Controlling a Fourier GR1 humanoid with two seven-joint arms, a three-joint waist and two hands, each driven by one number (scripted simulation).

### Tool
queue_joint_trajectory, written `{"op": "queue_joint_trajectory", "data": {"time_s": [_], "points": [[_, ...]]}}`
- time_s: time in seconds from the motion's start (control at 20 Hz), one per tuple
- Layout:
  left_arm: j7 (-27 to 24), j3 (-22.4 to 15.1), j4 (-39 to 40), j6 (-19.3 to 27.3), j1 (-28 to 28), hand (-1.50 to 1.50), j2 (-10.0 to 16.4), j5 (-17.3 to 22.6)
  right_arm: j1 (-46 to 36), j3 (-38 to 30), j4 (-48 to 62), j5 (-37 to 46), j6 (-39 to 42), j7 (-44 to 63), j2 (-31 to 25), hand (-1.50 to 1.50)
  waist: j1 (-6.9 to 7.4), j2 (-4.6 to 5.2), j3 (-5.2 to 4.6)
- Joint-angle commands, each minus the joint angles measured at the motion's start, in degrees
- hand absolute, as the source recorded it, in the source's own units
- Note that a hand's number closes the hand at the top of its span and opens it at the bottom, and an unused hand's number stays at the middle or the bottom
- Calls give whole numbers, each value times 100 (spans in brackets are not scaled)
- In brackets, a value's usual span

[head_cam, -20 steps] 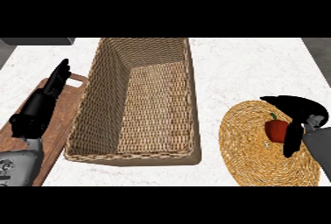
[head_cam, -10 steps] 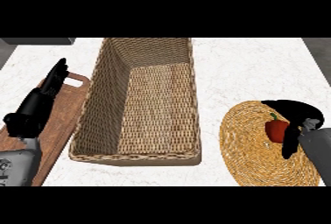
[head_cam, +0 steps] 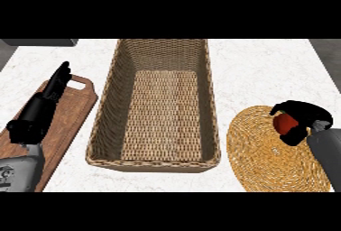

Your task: Pick the bell pepper from the placemat and place it in the basket

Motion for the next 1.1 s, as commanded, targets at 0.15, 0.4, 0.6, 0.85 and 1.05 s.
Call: {"op": "queue_joint_trajectory", "data": {"time_s": [0.15,0.4,0.6,0.85,1.05], "points": [[243,-3,-421,-25,220,0,-69,-36,188,193,393,416,-517,-767,12,150,9,40,50],[214,-39,-275,-31,68,0,-165,-72,-360,195,613,826,-1160,-863,216,150,26,47,50],[290,193,-100,-186,-143,0,15,114,-151,76,430,1022,-2277,-1232,133,150,-5,40,51],[713,-93,-588,-99,-10,0,-151,-89,-300,-232,240,1135,-2837,-1139,41,150,4,14,51],[207,74,-200,-41,94,0,-151,-64,-415,-935,-292,467,-3366,-1425,124,150,-98,0,50]]}}
